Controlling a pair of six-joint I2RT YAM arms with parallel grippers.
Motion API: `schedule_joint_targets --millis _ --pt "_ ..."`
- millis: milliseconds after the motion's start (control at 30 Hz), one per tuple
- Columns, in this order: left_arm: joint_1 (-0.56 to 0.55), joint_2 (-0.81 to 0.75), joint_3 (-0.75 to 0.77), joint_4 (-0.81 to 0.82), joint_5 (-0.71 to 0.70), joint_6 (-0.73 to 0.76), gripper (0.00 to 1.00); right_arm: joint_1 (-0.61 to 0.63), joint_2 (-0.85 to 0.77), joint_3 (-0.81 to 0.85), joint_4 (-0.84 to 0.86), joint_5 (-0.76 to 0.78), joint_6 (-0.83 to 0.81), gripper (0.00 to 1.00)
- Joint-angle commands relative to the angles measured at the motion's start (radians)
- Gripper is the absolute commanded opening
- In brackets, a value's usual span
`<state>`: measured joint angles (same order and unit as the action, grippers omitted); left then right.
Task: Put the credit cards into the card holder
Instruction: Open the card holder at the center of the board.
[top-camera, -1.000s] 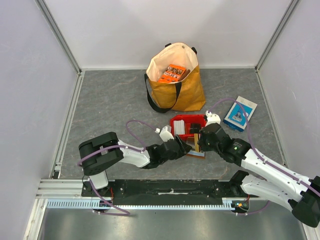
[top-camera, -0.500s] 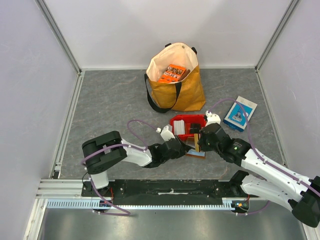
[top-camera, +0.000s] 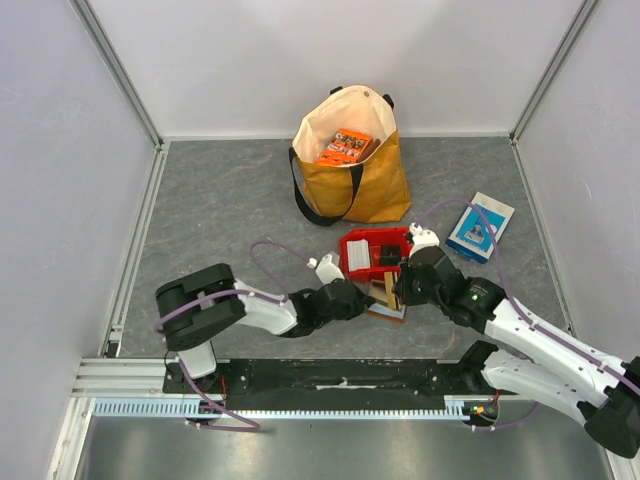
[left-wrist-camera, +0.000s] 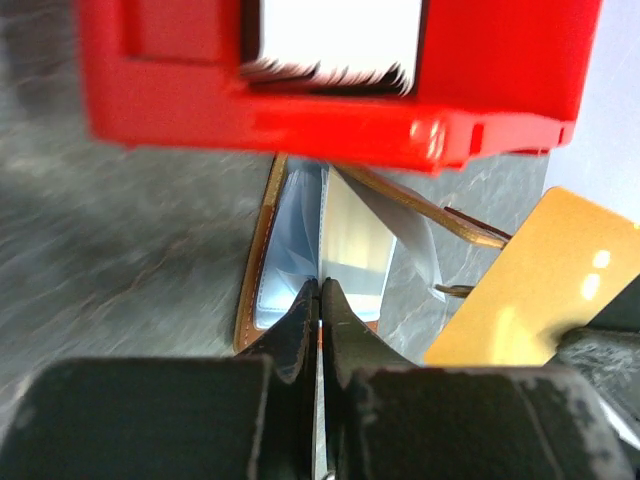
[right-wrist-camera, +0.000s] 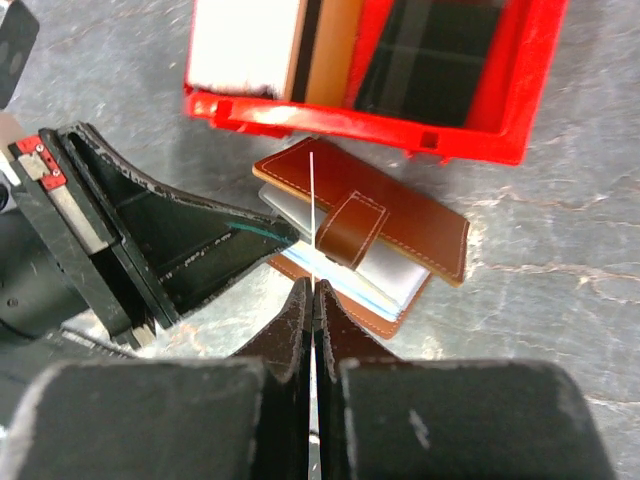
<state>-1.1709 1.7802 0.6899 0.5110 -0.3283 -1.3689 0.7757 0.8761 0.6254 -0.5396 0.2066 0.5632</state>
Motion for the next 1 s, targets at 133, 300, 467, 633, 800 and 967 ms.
schedule_joint_targets --millis 133,300,467,633,800,967 --pt "0.01 -0.284 -0.217 -0.191 0.083 0.131 0.02 -0.001 -0.085 0.042 0.021 -0.251 -0.009 0.0" --pt "0.065 -0.458 -0.143 -0.565 0.204 0.344 0.02 0.004 -0.065 0.057 0.076 -0.352 -0.006 0.0" --pt "0.189 -0.573 -0.024 -0.874 0.316 0.548 0.02 0.016 -0.017 0.094 0.119 -0.401 -0.002 0.0" --pt "0.35 -0.542 0.1 -1.022 0.498 0.752 0.02 0.042 0.017 0.131 0.135 -0.423 -0.011 0.0" --pt "0.384 -0.409 0.22 -1.112 0.584 0.855 0.02 0.118 0.063 0.137 0.173 -0.366 0.017 0.0" --pt "0.387 -0.298 0.339 -1.204 0.629 0.901 0.02 0.263 0.15 0.155 0.227 -0.184 0.092 0.0"
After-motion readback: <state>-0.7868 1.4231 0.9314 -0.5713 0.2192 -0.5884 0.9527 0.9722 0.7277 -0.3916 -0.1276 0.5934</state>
